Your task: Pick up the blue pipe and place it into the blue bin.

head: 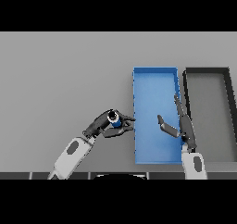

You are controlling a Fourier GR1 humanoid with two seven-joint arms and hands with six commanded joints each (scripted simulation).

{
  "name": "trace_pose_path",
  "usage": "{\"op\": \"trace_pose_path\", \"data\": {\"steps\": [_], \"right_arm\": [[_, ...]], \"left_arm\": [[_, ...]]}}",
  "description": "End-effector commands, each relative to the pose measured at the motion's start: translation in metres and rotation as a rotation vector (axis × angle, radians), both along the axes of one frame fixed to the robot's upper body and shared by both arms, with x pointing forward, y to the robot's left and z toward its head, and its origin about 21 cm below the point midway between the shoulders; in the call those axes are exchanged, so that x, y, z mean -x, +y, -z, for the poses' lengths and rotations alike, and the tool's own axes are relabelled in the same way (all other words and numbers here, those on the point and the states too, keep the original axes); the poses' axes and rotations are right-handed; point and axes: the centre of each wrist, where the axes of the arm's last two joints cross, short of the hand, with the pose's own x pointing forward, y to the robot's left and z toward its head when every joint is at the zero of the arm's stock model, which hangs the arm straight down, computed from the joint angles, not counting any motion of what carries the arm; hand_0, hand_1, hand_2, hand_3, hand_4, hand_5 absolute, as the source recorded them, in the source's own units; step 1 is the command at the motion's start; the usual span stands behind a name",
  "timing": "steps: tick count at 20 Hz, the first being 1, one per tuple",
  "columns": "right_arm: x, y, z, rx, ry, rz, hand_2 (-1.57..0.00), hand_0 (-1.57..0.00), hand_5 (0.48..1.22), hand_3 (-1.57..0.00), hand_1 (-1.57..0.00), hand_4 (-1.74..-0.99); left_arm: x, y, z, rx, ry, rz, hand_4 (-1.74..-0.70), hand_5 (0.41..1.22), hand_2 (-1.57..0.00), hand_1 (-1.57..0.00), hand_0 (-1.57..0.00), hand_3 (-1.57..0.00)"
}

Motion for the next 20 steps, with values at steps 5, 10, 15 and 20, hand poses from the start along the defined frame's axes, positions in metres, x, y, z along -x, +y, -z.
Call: {"op": "trace_pose_path", "data": {"steps": [5, 10, 15, 20], "right_arm": [[0.005, -0.001, 0.001, 0.008, -0.016, 0.011, 0.00, 0.00, 0.643, 0.00, 0.00, -1.141], [0.016, 0.000, -0.005, 0.042, -0.023, 0.059, 0.00, 0.00, 0.642, 0.00, 0.00, -1.191], [0.016, -0.005, -0.033, -0.164, -0.078, -0.136, -0.09, 0.00, 0.624, 0.00, -0.02, -1.202], [-0.002, 0.005, -0.095, -0.194, -0.034, -0.457, -0.11, 0.00, 0.577, 0.00, -0.01, -1.237]], "left_arm": [[0.002, -0.004, 0.002, -0.034, 0.027, -0.001, -1.47, 1.220, -1.57, -1.57, -1.57, -1.57], [0.001, -0.003, 0.005, -0.044, 0.017, 0.007, -1.47, 1.220, -1.57, -1.57, -1.57, -1.57], [0.000, 0.001, 0.000, -0.033, 0.007, 0.012, -1.47, 1.221, -1.57, -1.57, -1.57, -1.57], [-0.001, -0.005, 0.000, -0.037, 0.012, 0.024, -1.47, 1.221, -1.57, -1.57, -1.57, -1.57]]}}
